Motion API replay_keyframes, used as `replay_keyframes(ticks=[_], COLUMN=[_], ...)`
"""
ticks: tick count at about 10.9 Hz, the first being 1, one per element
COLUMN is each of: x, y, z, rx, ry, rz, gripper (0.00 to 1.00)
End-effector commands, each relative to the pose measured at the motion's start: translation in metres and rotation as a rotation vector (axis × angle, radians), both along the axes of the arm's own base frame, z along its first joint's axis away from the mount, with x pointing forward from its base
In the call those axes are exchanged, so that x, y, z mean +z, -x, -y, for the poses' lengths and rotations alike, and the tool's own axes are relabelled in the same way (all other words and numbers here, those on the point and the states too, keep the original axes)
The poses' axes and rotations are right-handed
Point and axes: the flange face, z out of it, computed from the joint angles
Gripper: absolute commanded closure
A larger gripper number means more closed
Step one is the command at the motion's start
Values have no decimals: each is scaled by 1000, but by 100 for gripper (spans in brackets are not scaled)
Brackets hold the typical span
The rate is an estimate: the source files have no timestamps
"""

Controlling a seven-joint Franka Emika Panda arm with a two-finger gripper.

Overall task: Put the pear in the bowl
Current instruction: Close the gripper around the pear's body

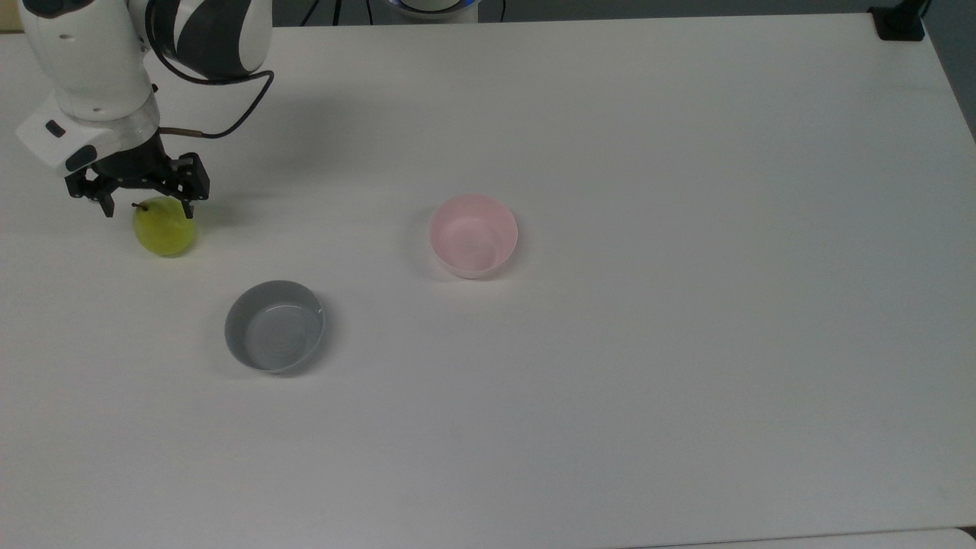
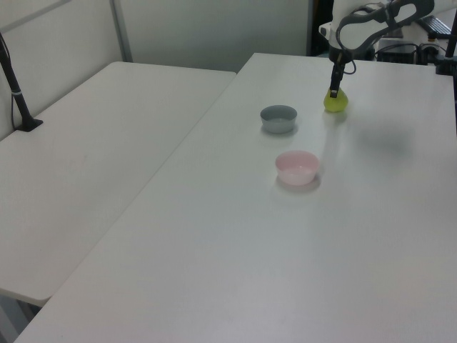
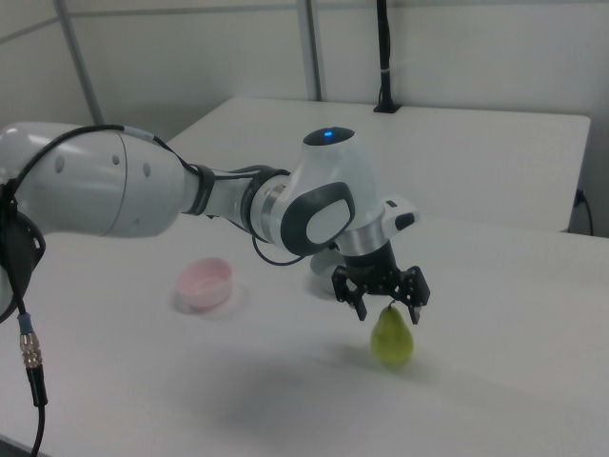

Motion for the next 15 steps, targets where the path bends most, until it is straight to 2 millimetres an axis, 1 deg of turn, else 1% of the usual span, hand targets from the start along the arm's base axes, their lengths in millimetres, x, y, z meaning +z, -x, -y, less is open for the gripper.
replay_keyframes(ticks=[1, 2, 3, 4, 5, 11, 13, 15], x=[-9, -10, -15, -17, -17, -13, -4, 11], y=[2, 2, 5, 6, 6, 8, 9, 13], z=[-2, -2, -2, -3, -3, -2, -2, -5], rx=[0, 1, 1, -3, -9, -13, -15, -18], ry=[5, 4, -1, -3, -5, -9, -9, -15], rz=[12, 9, -1, -3, -1, -8, -8, -23], gripper=[13, 27, 50, 79, 100, 100, 100, 100])
